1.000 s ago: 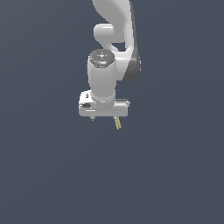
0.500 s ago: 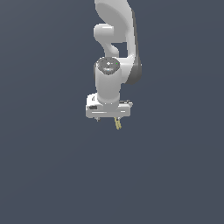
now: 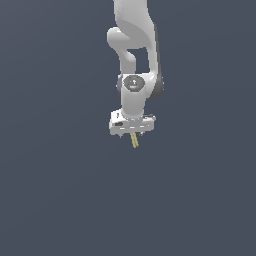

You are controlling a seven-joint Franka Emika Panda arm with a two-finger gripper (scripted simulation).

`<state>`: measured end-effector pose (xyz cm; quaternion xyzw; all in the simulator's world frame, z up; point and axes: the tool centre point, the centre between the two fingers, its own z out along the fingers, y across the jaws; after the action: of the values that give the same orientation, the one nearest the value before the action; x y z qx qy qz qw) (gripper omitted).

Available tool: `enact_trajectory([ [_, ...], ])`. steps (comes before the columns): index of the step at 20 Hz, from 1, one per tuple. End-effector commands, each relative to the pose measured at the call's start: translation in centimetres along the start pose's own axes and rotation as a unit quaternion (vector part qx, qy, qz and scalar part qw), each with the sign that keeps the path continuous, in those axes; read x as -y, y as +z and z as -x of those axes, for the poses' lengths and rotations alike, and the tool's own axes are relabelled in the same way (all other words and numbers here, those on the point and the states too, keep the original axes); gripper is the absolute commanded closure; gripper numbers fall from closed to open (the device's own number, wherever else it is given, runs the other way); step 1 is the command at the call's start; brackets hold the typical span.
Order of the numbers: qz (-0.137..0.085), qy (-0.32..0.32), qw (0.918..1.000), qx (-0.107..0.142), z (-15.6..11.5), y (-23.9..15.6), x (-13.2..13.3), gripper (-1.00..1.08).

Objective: Pick up the object and move it to a goal position.

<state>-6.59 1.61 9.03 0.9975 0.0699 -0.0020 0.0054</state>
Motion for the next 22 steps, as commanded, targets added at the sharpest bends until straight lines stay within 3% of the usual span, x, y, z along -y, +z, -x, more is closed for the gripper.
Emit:
enact_trajectory([
  [1,-0.002,-0.009,1.0000,-0.001,1.0,1.0,0.8,-0.92],
  [9,-0.005,-0.022,0.9997,-0.002,2.7,2.5,2.1,-0.92],
  [22,-0.005,-0.023,0.9997,-0.002,2.8,5.4,2.2,-0.92],
])
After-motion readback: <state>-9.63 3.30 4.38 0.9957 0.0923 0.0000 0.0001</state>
